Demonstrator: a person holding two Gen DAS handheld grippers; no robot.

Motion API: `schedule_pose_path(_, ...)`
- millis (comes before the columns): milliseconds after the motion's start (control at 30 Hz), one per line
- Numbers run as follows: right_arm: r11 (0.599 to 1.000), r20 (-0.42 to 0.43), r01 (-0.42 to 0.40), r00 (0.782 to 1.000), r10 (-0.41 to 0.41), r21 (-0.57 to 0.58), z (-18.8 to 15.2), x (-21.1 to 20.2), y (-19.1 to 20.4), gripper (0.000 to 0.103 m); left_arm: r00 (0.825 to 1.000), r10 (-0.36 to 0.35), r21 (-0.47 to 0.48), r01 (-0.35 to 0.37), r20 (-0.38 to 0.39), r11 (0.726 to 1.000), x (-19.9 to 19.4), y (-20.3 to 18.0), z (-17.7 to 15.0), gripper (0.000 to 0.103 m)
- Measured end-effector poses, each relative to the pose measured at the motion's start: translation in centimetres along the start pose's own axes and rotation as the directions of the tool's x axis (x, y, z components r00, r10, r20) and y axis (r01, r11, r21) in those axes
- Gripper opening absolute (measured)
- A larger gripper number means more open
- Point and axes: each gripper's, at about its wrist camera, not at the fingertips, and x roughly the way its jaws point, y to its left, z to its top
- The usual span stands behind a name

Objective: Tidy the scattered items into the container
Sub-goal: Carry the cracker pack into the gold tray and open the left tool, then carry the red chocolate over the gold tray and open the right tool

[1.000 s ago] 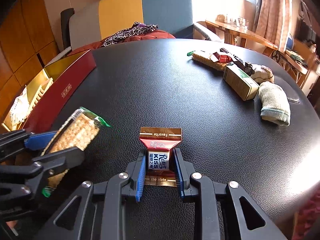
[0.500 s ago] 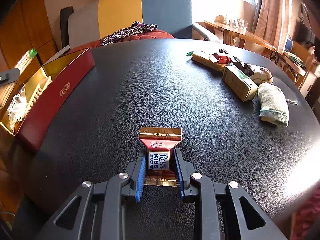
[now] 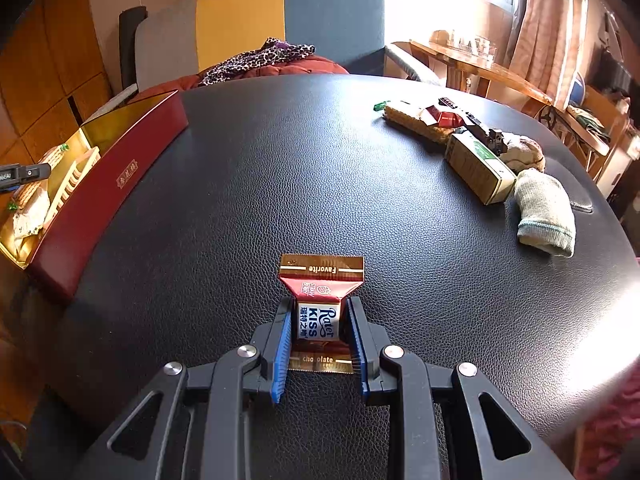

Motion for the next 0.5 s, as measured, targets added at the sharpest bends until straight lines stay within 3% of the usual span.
schedule_pose_path(300, 1.0, -0.005, 0.005, 1.0, -0.005, -0.014, 0.2, 0.2, -0.2, 0.026, 0.997, -0.043, -0.043, 0.046, 0.059, 0.998, -2.5, 0.4, -0.3, 0.06)
schedule_pose_path(500, 1.0, -0.005, 0.011, 1.0, -0.011, -0.023, 0.3, 0.2, -0.1, 0.026, 0.995, -0.058, -0.176, 0.071, 0.08, 0.982, -5.1, 3.6, -2.8, 0.06)
